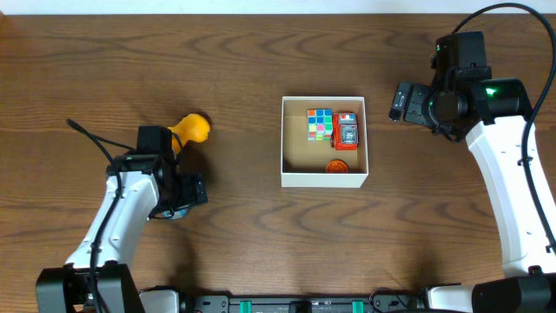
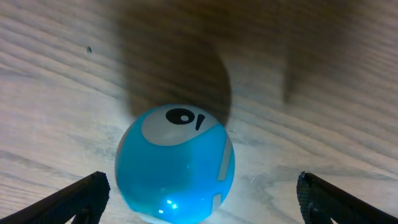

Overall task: Pack container
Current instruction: 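Lower the left gripper onto the blue ball and grasp it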

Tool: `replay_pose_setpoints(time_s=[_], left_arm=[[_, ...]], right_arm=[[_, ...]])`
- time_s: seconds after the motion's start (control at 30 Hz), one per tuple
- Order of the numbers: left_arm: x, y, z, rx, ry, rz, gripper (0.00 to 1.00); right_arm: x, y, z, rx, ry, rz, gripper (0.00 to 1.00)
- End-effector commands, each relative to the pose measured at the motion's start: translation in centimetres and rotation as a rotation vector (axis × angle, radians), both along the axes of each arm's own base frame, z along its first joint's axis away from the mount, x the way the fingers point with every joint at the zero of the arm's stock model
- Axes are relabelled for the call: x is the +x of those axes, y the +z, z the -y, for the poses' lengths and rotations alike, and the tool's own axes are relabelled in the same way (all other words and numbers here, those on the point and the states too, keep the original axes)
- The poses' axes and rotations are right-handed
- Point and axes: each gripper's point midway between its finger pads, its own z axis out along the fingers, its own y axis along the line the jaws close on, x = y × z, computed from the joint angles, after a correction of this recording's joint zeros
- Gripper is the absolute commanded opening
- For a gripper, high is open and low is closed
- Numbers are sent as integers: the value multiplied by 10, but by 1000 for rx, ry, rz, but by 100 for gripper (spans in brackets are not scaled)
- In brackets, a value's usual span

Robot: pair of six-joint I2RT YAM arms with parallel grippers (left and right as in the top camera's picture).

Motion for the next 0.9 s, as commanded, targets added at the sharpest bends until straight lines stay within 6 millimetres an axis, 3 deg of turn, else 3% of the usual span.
replay_pose_setpoints(time_s=[0.0,0.87], left_arm=[[-3,-7,0,5,8,-10,98],[-5,-34,0,3,7,-54,99]], right_arm=[[-2,-4,1,-6,16,-15,99],[-10,-7,1,-13,23,-52,99]])
